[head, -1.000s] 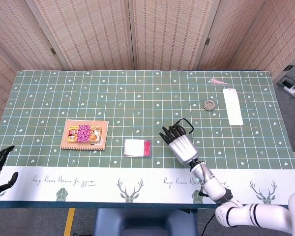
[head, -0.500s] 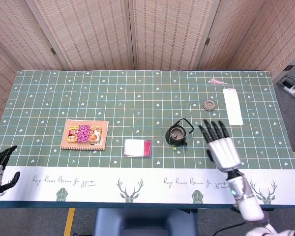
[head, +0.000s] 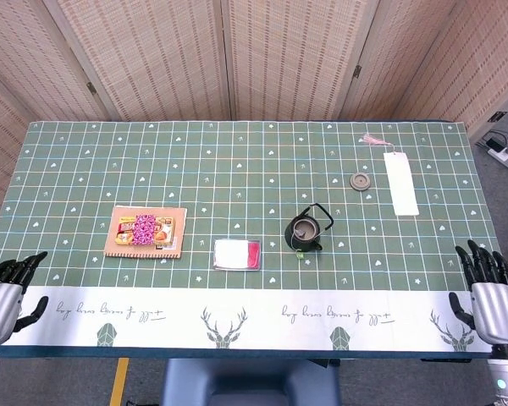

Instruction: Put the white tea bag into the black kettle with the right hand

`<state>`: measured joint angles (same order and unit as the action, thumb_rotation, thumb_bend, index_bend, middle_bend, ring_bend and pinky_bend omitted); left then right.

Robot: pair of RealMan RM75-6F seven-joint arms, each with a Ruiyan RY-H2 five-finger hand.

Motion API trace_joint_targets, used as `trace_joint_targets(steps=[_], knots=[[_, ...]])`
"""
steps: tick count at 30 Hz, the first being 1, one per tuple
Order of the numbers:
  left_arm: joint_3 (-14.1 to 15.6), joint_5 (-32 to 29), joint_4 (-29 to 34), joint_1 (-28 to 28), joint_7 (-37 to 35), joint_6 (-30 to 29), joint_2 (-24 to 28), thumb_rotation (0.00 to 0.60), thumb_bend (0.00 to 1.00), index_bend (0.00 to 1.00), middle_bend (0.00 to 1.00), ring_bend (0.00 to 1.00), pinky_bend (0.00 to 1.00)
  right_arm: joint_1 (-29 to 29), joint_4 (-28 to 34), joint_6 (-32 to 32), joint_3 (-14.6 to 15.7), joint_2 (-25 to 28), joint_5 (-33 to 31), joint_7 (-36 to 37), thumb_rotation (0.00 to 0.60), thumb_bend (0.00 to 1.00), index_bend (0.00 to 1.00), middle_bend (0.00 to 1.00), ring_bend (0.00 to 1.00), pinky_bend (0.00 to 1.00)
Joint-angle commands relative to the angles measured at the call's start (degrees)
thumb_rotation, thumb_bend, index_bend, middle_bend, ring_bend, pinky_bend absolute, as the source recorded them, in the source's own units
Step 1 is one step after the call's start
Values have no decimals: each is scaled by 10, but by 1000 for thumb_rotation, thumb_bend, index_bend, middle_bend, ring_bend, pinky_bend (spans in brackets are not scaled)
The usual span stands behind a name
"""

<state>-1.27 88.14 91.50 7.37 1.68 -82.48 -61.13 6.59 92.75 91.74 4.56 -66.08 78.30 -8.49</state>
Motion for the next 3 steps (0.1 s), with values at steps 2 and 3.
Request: trace_joint_targets(steps=[2,3], knots=[[-1,-3,-8,12,2,20,-1,600,372,66,146,191,157,-12,-2,6,-6,0,9,4,600,423,0,0,0,0],[-1,-5,-8,14,2,25,-2,600,372,66,146,191,157,-14,-2,8,-6,0,12,4,600,423,0,0,0,0]])
